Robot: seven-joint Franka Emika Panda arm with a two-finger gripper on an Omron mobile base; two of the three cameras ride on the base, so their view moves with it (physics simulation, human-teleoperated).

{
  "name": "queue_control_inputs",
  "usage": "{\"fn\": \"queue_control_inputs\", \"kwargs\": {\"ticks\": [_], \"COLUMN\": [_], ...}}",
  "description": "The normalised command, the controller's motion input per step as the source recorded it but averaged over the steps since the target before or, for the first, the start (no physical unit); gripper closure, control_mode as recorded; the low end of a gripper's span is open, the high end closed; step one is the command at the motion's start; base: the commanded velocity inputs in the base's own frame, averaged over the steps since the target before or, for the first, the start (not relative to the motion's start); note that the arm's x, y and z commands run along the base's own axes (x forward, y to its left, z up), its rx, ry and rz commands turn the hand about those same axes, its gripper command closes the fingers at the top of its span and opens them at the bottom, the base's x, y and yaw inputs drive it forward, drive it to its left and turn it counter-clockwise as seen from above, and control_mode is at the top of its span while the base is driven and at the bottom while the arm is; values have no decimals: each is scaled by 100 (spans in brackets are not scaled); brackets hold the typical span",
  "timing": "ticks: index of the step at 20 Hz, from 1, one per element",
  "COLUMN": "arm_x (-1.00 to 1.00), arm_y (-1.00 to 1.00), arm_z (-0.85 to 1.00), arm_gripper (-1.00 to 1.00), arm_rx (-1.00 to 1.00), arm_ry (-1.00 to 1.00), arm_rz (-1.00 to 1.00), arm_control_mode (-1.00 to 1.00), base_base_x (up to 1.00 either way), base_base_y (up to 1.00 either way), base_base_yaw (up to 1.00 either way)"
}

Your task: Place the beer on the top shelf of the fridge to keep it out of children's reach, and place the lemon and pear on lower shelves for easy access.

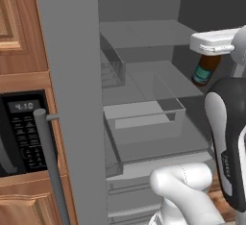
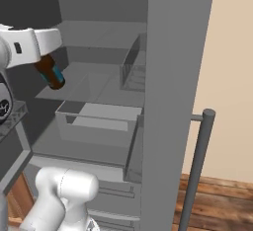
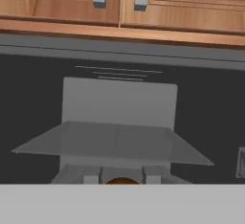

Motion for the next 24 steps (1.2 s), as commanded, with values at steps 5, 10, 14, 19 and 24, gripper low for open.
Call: {"fn": "queue_control_inputs", "kwargs": {"ticks": [5, 10, 14, 19, 24], "arm_x": [43, 45, 48, 46, 46], "arm_y": [15, 2, 0, 0, 0], "arm_z": [0, 0, 0, 1, 9], "arm_gripper": [100, 100, 100, 100, 100], "arm_rx": [0, 0, 3, 5, 7], "arm_ry": [-3, -11, -9, -6, -1], "arm_rz": [0, 0, 0, 0, 0], "arm_control_mode": [-100, -100, -100, -100, -100], "base_base_x": [0, 0, 0, 0, 0], "base_base_y": [0, 0, 0, 0, 0], "base_base_yaw": [0, 0, 0, 0, 0]}}
